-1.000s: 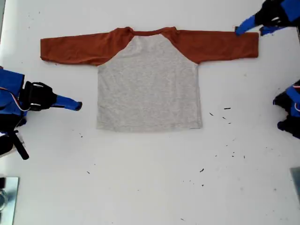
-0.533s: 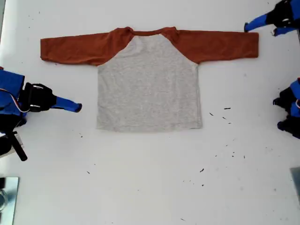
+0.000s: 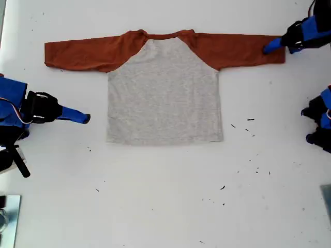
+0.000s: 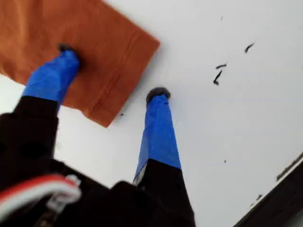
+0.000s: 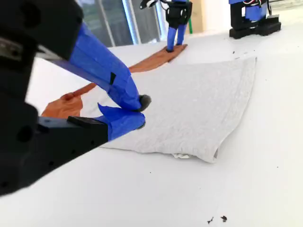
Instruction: Fold t shirt
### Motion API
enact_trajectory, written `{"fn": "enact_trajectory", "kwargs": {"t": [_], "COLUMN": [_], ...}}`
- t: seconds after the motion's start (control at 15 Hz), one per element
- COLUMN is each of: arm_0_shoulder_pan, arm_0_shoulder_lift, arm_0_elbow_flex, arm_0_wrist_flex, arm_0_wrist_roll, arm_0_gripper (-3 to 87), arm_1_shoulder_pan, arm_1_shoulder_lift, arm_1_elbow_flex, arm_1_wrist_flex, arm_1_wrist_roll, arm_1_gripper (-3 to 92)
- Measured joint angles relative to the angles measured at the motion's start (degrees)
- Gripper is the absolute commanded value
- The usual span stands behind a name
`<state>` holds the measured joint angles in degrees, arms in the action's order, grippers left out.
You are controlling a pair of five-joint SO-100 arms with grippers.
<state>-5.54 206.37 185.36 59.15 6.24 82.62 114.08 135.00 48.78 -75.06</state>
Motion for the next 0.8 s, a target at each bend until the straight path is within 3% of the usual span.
{"fn": "enact_trajectory", "kwargs": {"t": [0.2,0.33,0.67,0.8], "arm_0_shoulder_pan": [0.0,0.0,0.09,0.09], "arm_0_shoulder_lift": [0.0,0.0,0.0,0.0], "arm_0_elbow_flex": [0.0,0.0,0.0,0.0], "arm_0_wrist_flex": [0.0,0.0,0.0,0.0], "arm_0_wrist_roll": [0.0,0.0,0.0,0.0], "arm_0_gripper": [-0.3,-0.3,-0.3,-0.3], "arm_1_shoulder_pan": [-0.26,-0.26,-0.09,-0.79], "arm_1_shoulder_lift": [-2.9,-0.35,10.02,10.46], "arm_1_elbow_flex": [-1.93,-4.39,-16.52,-20.39], "arm_1_wrist_flex": [-2.46,0.26,24.26,28.3], "arm_1_wrist_roll": [-0.62,-0.79,-0.97,-0.62], "arm_1_gripper": [3.1,3.0,3.0,3.0]}}
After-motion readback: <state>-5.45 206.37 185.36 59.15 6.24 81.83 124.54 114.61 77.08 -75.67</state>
